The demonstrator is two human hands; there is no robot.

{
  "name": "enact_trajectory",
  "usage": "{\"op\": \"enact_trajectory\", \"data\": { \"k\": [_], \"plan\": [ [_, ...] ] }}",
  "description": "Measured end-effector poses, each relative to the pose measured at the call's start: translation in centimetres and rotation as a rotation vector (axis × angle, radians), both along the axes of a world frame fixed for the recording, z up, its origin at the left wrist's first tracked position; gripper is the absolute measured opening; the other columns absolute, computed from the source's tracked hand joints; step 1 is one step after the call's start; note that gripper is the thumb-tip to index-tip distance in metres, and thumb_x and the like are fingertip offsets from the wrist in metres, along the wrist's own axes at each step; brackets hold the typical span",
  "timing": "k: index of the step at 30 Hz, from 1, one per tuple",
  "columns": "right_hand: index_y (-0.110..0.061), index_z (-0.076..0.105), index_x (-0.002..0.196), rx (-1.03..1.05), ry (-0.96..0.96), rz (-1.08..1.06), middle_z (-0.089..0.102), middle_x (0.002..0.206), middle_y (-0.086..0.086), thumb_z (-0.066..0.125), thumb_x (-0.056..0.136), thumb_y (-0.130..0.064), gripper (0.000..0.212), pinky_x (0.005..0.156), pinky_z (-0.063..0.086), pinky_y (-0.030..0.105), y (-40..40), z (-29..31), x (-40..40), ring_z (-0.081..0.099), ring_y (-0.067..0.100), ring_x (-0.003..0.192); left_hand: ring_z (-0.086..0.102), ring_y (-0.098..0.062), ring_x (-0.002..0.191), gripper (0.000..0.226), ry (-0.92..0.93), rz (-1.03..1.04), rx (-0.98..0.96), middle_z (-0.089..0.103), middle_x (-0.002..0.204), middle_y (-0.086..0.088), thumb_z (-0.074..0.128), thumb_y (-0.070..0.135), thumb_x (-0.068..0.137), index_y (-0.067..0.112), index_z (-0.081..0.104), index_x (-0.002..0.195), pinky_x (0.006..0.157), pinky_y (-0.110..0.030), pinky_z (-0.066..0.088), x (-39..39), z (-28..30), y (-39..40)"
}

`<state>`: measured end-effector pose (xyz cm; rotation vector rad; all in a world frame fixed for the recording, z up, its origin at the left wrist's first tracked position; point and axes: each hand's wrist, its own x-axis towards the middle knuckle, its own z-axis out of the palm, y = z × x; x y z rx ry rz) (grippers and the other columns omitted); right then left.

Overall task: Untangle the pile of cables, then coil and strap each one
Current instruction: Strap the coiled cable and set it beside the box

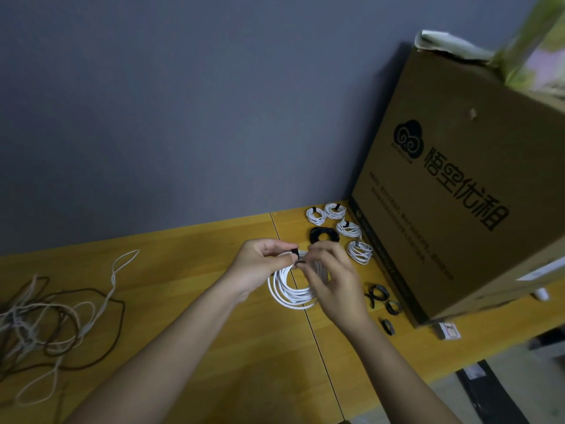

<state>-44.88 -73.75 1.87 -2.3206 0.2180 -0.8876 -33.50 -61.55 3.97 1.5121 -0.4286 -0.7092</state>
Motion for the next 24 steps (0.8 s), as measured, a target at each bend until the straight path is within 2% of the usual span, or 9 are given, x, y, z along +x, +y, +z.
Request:
{"op": "enact_trajectory", "data": {
  "k": [3, 6, 8, 11, 13, 20, 24],
  "plan": [
    [-0.011, 0.070, 0.088, -0.207, -0.035, 0.037, 0.062, 0.104, -0.001, 0.072, 0.084, -0.010, 0.004, 0.087, 0.034, 0.012, -0.2, 0.3, 0.0, 0.051, 0.016, 0.101, 0.069, -0.005, 0.085, 0.018, -0.024, 0.003, 0.011, 0.075, 0.092, -0.001, 0.074, 0.007, 0.080, 0.021, 0.073, 0.090, 0.071, -0.012, 0.049, 0.0, -0.1, 0.0],
    [-0.009, 0.071, 0.090, -0.388, -0.071, 0.074, 0.064, 0.100, 0.002, 0.072, 0.083, -0.007, 0.007, 0.071, 0.044, 0.021, -0.5, 0.8, 0.2, 0.055, 0.019, 0.095, 0.069, -0.007, 0.083, 0.015, -0.047, 0.011, 0.023, 0.074, 0.091, -0.003, 0.075, 0.005, 0.079, 0.016, 0.071, 0.089, 0.070, -0.012, 0.049, 0.0, -0.2, -0.1],
    [-0.010, 0.072, 0.090, -0.412, -0.073, 0.056, 0.066, 0.102, 0.003, 0.071, 0.082, -0.003, 0.010, 0.068, 0.045, 0.022, -0.5, 1.1, 0.3, 0.056, 0.017, 0.095, 0.069, -0.006, 0.080, 0.013, -0.042, 0.007, 0.011, 0.074, 0.090, -0.004, 0.074, 0.004, 0.080, 0.013, 0.071, 0.088, 0.070, -0.013, 0.049, -0.1, -0.3, -0.2],
    [-0.010, 0.072, 0.087, -0.239, -0.057, 0.059, 0.070, 0.101, -0.001, 0.067, 0.084, -0.003, 0.009, 0.075, 0.051, 0.026, -0.4, 1.4, 0.5, 0.063, 0.015, 0.092, 0.068, -0.001, 0.074, 0.015, -0.049, -0.008, -0.015, 0.072, 0.086, -0.001, 0.068, -0.002, 0.083, 0.013, 0.069, 0.086, 0.070, -0.011, 0.049, -0.2, 0.0, -0.3],
    [-0.009, 0.071, 0.087, -0.121, -0.044, 0.043, 0.070, 0.092, -0.002, 0.066, 0.085, -0.005, 0.006, 0.072, 0.052, 0.031, -0.1, 1.5, 0.6, 0.065, 0.016, 0.085, 0.068, 0.001, 0.075, 0.018, -0.060, -0.047, -0.024, 0.072, 0.084, 0.002, 0.064, -0.003, 0.086, 0.014, 0.068, 0.086, 0.072, -0.010, 0.049, -0.3, 0.2, -0.2],
    [-0.011, 0.070, 0.080, 0.125, 0.017, 0.006, 0.061, 0.081, -0.013, 0.069, 0.083, -0.005, 0.007, 0.072, 0.044, 0.014, 0.5, 1.7, 0.9, 0.057, 0.001, 0.081, 0.068, -0.001, 0.081, 0.014, -0.082, -0.098, 0.007, 0.073, 0.082, 0.004, 0.064, 0.002, 0.089, 0.015, 0.069, 0.093, 0.076, -0.009, 0.049, -0.4, 0.7, 0.5],
    [-0.020, 0.064, 0.074, 0.409, 0.100, -0.053, 0.065, 0.075, -0.010, 0.070, 0.083, -0.008, 0.015, 0.066, 0.043, 0.009, 0.3, 2.2, 1.2, 0.059, 0.000, 0.074, 0.067, 0.001, 0.077, 0.021, -0.117, -0.126, 0.015, 0.073, 0.080, 0.009, 0.063, -0.006, 0.085, 0.011, 0.070, 0.096, 0.071, -0.010, 0.048, -1.1, 1.0, 0.6]
  ]
}}
